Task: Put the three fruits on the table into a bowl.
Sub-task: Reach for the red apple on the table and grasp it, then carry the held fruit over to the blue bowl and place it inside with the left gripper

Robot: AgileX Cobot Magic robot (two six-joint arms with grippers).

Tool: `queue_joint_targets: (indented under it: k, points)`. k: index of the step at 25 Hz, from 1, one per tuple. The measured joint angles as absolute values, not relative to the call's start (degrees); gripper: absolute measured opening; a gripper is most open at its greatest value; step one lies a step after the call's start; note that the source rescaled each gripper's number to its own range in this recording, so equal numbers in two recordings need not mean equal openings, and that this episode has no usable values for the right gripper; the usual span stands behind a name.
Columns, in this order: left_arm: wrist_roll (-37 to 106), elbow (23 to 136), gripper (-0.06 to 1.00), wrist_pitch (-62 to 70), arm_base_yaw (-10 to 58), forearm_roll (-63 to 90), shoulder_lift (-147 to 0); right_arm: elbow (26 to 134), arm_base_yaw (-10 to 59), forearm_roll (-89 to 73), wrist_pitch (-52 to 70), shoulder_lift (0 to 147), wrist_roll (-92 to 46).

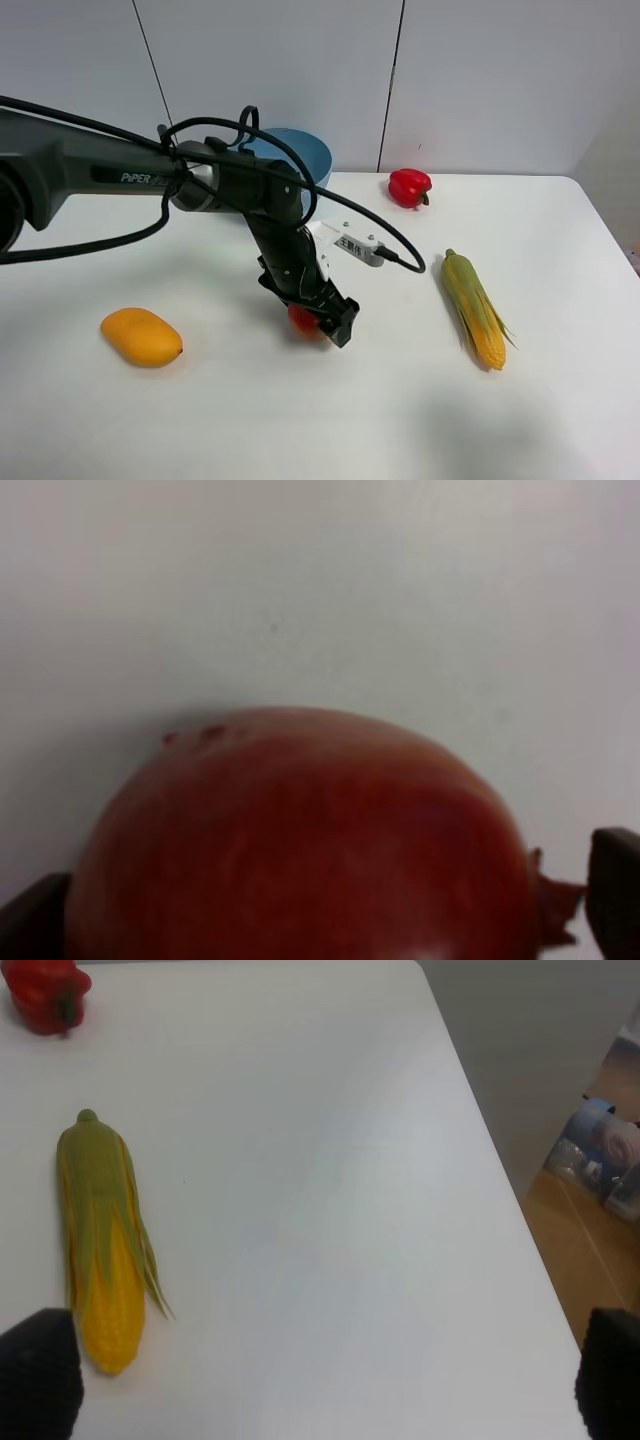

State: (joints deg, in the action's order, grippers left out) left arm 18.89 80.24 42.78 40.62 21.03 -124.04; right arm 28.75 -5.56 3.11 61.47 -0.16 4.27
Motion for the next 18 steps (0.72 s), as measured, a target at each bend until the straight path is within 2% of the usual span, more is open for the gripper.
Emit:
queue_joint_targets:
  k: [8,9,10,11,12,18]
  points:
    - [20.3,80.2,0.98,40.5,40.6,20.9,-125.3,28.8,-5.6,3.1,61.5,-0.2,4.3]
    - [20.3,80.2,0.94,40.2,40.6,20.9,-125.3,28.8,-5.6,3.1,61.5,-0.2,4.3]
    - [20.3,80.2,0.82,40.1,40.6,21.0,-125.3,28.8,-5.6,3.1,61.5,-0.2,4.3]
    - [20.4,80.2,0.61,40.1,40.6,21.0,-125.4,28.8,-5.6,3.1,61.5,-0.2,4.3]
    - [20.5,80.2,0.54,40.1,40.6,21.0,-125.4,28.8,-5.6,3.1,61.5,-0.2,4.3]
    - [20.5,80.3,0.55,40.4,40.6,20.9,-125.4,28.8,-5.6,3.1,61.5,-0.2,4.3]
